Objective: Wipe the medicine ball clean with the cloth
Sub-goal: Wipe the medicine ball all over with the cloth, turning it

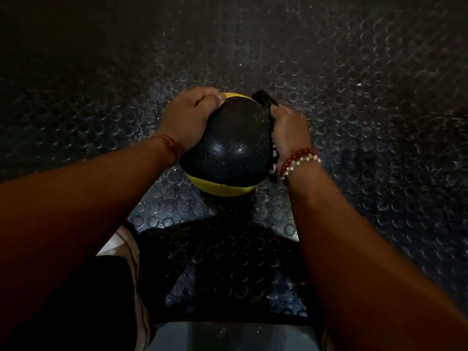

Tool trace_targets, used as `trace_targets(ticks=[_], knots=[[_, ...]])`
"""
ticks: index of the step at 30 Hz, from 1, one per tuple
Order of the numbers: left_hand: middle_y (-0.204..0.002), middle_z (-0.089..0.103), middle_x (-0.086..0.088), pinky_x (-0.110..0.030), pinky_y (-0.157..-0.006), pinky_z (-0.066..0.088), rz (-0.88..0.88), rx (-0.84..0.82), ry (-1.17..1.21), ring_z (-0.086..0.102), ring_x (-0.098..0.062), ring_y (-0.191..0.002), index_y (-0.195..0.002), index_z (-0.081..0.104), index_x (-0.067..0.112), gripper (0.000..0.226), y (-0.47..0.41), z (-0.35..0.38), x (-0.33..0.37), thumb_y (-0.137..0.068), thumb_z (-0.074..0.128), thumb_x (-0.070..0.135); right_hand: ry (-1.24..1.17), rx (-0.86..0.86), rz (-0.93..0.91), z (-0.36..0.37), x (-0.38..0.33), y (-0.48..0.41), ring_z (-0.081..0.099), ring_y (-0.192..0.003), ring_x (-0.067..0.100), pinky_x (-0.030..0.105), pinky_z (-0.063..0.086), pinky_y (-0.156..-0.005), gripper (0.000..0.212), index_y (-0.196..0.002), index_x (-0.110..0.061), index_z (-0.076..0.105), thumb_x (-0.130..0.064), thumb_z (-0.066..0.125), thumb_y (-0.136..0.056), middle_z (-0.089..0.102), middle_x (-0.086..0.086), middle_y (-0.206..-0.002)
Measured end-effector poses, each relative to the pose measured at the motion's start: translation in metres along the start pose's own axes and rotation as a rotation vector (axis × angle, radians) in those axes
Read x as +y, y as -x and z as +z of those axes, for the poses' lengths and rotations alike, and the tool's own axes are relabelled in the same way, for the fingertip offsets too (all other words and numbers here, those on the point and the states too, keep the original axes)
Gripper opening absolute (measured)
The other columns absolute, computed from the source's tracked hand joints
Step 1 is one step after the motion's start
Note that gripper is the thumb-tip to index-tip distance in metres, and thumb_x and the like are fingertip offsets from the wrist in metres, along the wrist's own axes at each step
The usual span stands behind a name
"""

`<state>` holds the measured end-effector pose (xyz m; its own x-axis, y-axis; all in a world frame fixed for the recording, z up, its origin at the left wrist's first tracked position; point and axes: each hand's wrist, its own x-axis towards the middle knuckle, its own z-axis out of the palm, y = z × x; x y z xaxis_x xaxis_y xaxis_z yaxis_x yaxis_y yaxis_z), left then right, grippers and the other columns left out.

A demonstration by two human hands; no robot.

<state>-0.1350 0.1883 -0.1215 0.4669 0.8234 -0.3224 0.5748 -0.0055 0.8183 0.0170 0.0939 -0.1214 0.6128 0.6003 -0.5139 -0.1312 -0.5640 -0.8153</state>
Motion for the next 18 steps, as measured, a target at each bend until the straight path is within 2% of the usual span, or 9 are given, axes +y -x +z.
trace_targets(ticks=[2, 6, 8, 9, 11, 14, 16, 17, 18], knots=[[-0.117, 0.062, 0.008, -0.028, -0.098, 0.043, 0.017, 0.003, -0.008, 0.055, -0.011, -0.111, -0.098, 0.063, 0.041, 0.017, -0.002, 0.001, -0.001, -0.089, 0.051, 0.048, -0.055, 0.082, 0.047, 0.001, 0.01, 0.014, 0.052, -0.066, 0.01, 0.018, 0.043, -0.061, 0.031, -0.069, -0.017, 0.057, -0.02, 0.043, -0.096, 0.057, -0.002, -0.073], [-0.111, 0.059, 0.012, -0.005, -0.084, 0.036, 0.058, 0.007, -0.049, 0.053, -0.005, -0.105, -0.104, 0.061, 0.036, 0.013, -0.003, -0.001, -0.003, -0.101, 0.049, 0.031, -0.057, 0.301, -0.138, 0.027, 0.023, 0.048, 0.058, -0.094, 0.018, 0.04, 0.048, -0.086, 0.028, -0.087, -0.022, 0.064, -0.039, 0.042, -0.09, 0.062, 0.003, -0.104], [-0.111, 0.057, 0.012, 0.003, -0.08, 0.032, 0.079, -0.009, -0.087, 0.051, -0.003, -0.104, -0.107, 0.061, 0.035, 0.015, -0.002, -0.001, -0.003, -0.102, 0.047, 0.031, 0.019, 0.325, -0.235, 0.032, 0.018, 0.05, 0.056, -0.093, 0.014, 0.034, 0.045, -0.082, 0.031, -0.084, -0.026, 0.062, -0.047, 0.04, -0.089, 0.06, -0.002, -0.101], [-0.113, 0.058, 0.012, 0.002, -0.081, 0.032, 0.082, -0.01, -0.095, 0.051, -0.004, -0.105, -0.11, 0.062, 0.033, 0.018, -0.002, -0.001, -0.005, -0.1, 0.047, 0.034, 0.066, 0.311, -0.267, 0.031, 0.014, 0.049, 0.054, -0.087, 0.012, 0.03, 0.042, -0.077, 0.031, -0.078, -0.027, 0.057, -0.051, 0.038, -0.087, 0.057, -0.004, -0.095], [-0.119, 0.06, 0.009, -0.012, -0.095, 0.036, 0.076, 0.008, -0.093, 0.052, -0.007, -0.111, -0.115, 0.066, 0.03, 0.036, 0.0, 0.001, -0.007, -0.092, 0.047, 0.049, 0.138, 0.252, -0.287, 0.027, 0.008, 0.039, 0.057, -0.077, 0.012, 0.026, 0.041, -0.069, 0.031, -0.071, -0.026, 0.056, -0.048, 0.04, -0.086, 0.059, -0.004, -0.084], [-0.125, 0.062, 0.001, -0.032, -0.103, 0.04, 0.067, 0.014, -0.09, 0.054, -0.014, -0.117, -0.115, 0.067, 0.033, 0.055, -0.001, 0.002, -0.007, -0.077, 0.042, 0.065, 0.151, 0.138, -0.234, 0.018, -0.007, 0.018, 0.054, -0.062, 0.007, 0.023, 0.04, -0.06, 0.033, -0.06, -0.022, 0.058, -0.029, 0.049, -0.092, 0.058, -0.008, -0.064], [-0.128, 0.061, -0.001, -0.029, -0.102, 0.037, 0.053, 0.016, -0.121, 0.053, -0.015, -0.119, -0.119, 0.067, 0.03, 0.061, -0.003, 0.003, -0.004, -0.077, 0.041, 0.066, 0.075, 0.083, -0.123, 0.014, -0.012, 0.004, 0.062, -0.09, 0.006, 0.025, 0.05, -0.081, 0.021, -0.096, -0.021, 0.072, -0.02, 0.051, -0.093, 0.069, -0.006, -0.098], [-0.129, 0.061, -0.002, -0.027, -0.1, 0.035, 0.048, 0.024, -0.137, 0.052, -0.015, -0.12, -0.121, 0.067, 0.028, 0.06, -0.003, 0.004, -0.002, -0.079, 0.042, 0.064, 0.018, 0.074, -0.059, 0.011, -0.013, 0.001, 0.06, -0.104, 0.008, 0.023, 0.047, -0.094, 0.027, -0.116, -0.018, 0.066, -0.016, 0.05, -0.094, 0.066, -0.004, -0.116], [-0.131, 0.06, -0.003, -0.026, -0.1, 0.035, 0.045, 0.03, -0.139, 0.051, -0.016, -0.12, -0.123, 0.067, 0.026, 0.059, -0.003, 0.005, -0.002, -0.082, 0.043, 0.06, -0.04, 0.073, -0.002, 0.008, -0.012, -0.001, 0.06, -0.106, 0.008, 0.02, 0.046, -0.097, 0.033, -0.125, -0.016, 0.061, -0.012, 0.05, -0.094, 0.064, -0.004, -0.12]])
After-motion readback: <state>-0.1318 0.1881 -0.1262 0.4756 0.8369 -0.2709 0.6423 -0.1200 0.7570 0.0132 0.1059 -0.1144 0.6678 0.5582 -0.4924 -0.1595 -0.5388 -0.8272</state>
